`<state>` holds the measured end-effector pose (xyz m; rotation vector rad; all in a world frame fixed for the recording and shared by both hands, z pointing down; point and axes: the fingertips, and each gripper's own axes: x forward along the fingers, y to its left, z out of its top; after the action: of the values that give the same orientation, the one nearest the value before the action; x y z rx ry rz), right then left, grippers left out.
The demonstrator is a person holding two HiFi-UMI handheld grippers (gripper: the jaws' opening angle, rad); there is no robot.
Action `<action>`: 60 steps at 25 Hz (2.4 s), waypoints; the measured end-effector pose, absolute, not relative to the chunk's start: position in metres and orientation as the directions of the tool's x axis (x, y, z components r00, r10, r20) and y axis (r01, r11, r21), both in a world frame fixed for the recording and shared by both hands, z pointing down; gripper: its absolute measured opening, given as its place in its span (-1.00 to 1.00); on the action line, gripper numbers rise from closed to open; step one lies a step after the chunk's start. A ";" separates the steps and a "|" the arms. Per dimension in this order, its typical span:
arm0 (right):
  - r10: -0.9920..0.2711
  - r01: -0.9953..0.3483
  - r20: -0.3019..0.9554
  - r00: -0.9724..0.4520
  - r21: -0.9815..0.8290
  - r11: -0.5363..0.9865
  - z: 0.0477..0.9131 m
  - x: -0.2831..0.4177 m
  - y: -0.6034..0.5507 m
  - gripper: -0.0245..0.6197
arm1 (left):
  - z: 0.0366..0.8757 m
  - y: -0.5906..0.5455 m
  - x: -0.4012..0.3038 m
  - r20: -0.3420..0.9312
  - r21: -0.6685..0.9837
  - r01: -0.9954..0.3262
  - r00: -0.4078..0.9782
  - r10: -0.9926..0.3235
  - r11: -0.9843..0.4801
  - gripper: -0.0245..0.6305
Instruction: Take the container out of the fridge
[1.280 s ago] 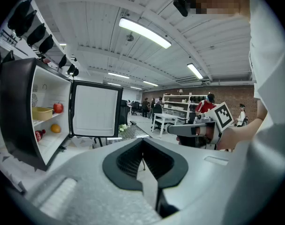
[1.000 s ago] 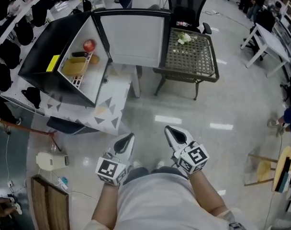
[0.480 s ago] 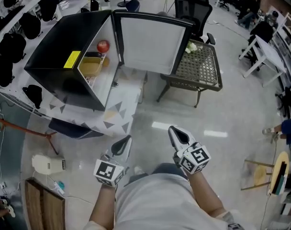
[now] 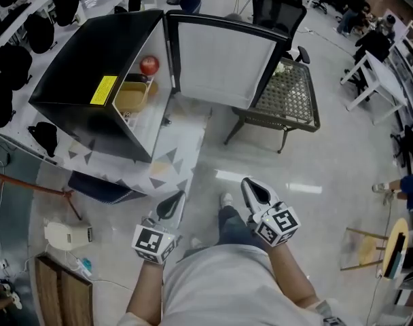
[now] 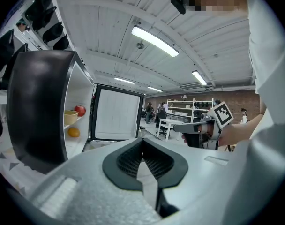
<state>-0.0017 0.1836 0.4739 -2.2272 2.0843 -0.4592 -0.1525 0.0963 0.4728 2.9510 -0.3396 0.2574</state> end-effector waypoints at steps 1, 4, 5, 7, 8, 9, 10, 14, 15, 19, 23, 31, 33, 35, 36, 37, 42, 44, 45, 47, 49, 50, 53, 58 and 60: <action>-0.984 -0.967 0.176 0.037 -0.241 -0.080 0.475 0.004 0.177 -0.91 | 0.475 0.092 -0.147 0.194 0.138 -0.241 0.958 -0.213 -0.961 -0.90; -0.985 -0.968 0.175 0.007 -0.244 -0.050 0.478 0.026 0.155 -0.91 | 0.480 0.077 -0.125 0.210 0.132 -0.257 0.951 -0.226 -0.957 -0.90; -0.985 -0.968 0.175 -0.005 -0.247 -0.039 0.479 0.034 0.147 -0.91 | 0.480 0.071 -0.117 0.215 0.131 -0.264 0.949 -0.233 -0.956 -0.90; -0.984 -0.967 0.173 -0.028 -0.254 -0.018 0.479 0.052 0.130 -0.91 | 0.481 0.061 -0.100 0.222 0.132 -0.278 0.944 -0.245 -0.951 -0.90; -0.984 -0.966 0.171 -0.039 -0.258 -0.007 0.478 0.060 0.122 -0.91 | 0.481 0.056 -0.092 0.226 0.134 -0.285 0.941 -0.251 -0.949 -0.90; -0.984 -0.965 0.171 -0.050 -0.261 0.004 0.479 0.068 0.114 -0.91 | 0.482 0.051 -0.083 0.230 0.134 -0.292 0.939 -0.256 -0.947 -0.90; -0.983 -0.964 0.172 -0.062 -0.264 0.015 0.479 0.076 0.106 -0.91 | 0.483 0.046 -0.075 0.236 0.134 -0.299 0.936 -0.263 -0.945 -0.90; -0.976 -0.958 0.183 -0.118 -0.278 0.064 0.484 0.106 0.079 -0.91 | 0.484 0.025 -0.045 0.253 0.133 -0.342 0.919 -0.301 -0.930 -0.90; -0.974 -0.957 0.183 -0.133 -0.280 0.077 0.484 0.113 0.072 -0.91 | 0.484 0.020 -0.038 0.256 0.131 -0.354 0.914 -0.313 -0.926 -0.90; -0.966 -0.950 0.177 -0.189 -0.284 0.133 0.484 0.141 0.049 -0.91 | 0.485 0.003 -0.012 0.272 0.122 -0.401 0.893 -0.358 -0.908 -0.90; -0.951 -0.936 0.165 -0.261 -0.283 0.208 0.482 0.160 0.027 -0.91 | 0.481 -0.009 0.009 0.279 0.111 -0.459 0.866 -0.416 -0.882 -0.90; -0.897 -0.896 0.165 -0.411 -0.254 0.364 0.487 0.162 -0.010 -0.91 | 0.480 -0.027 0.008 0.302 0.086 -0.591 0.783 -0.544 -0.802 -0.90; -0.879 -0.882 0.162 -0.447 -0.242 0.404 0.486 0.153 -0.020 -0.91 | 0.480 -0.029 0.000 0.309 0.083 -0.620 0.761 -0.571 -0.780 -0.90; -0.862 -0.870 0.163 -0.480 -0.217 0.443 0.484 0.142 -0.030 -0.91 | 0.481 -0.032 -0.010 0.312 0.083 -0.647 0.739 -0.597 -0.758 -0.90; -0.854 -0.864 0.165 -0.494 -0.202 0.461 0.483 0.136 -0.035 -0.91 | 0.481 -0.034 -0.015 0.312 0.084 -0.659 0.729 -0.609 -0.747 -0.90; -0.845 -0.858 0.167 -0.508 -0.189 0.478 0.482 0.130 -0.041 -0.91 | 0.481 -0.036 -0.021 0.312 0.085 -0.670 0.721 -0.619 -0.737 -0.90; -0.801 -0.819 0.176 -0.573 -0.144 0.555 0.474 0.096 -0.068 -0.91 | 0.480 -0.047 -0.049 0.307 0.099 -0.709 0.689 -0.656 -0.698 -0.90; -0.795 -0.815 0.179 -0.580 -0.133 0.564 0.473 0.082 -0.080 -0.91 | 0.479 -0.054 -0.062 0.304 0.099 -0.708 0.690 -0.656 -0.699 -0.90; -0.793 -0.813 0.181 -0.582 -0.128 0.568 0.473 0.076 -0.086 -0.91 | 0.479 -0.058 -0.068 0.303 0.099 -0.707 0.692 -0.655 -0.700 -0.90; -0.781 -0.804 0.189 -0.595 -0.115 0.584 0.472 0.063 -0.098 -0.91 | 0.479 -0.064 -0.080 0.297 0.103 -0.712 0.689 -0.661 -0.695 -0.90; -0.762 -0.787 0.202 -0.615 -0.092 0.610 0.470 0.051 -0.108 -0.91 | 0.480 -0.069 -0.092 0.290 0.112 -0.728 0.675 -0.678 -0.677 -0.90; -0.754 -0.779 0.206 -0.624 -0.081 0.622 0.469 0.044 -0.114 -0.91 | 0.480 -0.072 -0.098 0.286 0.116 -0.735 0.669 -0.686 -0.668 -0.90; -0.737 -0.761 0.210 -0.642 -0.055 0.647 0.463 0.026 -0.131 -0.91 | 0.479 -0.080 -0.114 0.276 0.122 -0.743 0.662 -0.697 -0.658 -0.90; -0.703 -0.722 0.223 -0.675 -0.004 0.692 0.457 -0.005 -0.155 -0.91 | 0.481 -0.087 -0.133 0.260 0.135 -0.750 0.658 -0.707 -0.648 -0.90; -0.684 -0.701 0.237 -0.690 0.014 0.713 0.456 -0.019 -0.164 -0.91 | 0.482 -0.090 -0.142 0.255 0.143 -0.757 0.650 -0.716 -0.637 -0.90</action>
<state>-0.0190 -0.1640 0.4560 -1.2779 3.1137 -0.1318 -0.1422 -0.0900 0.4825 2.6334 -1.1954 0.2559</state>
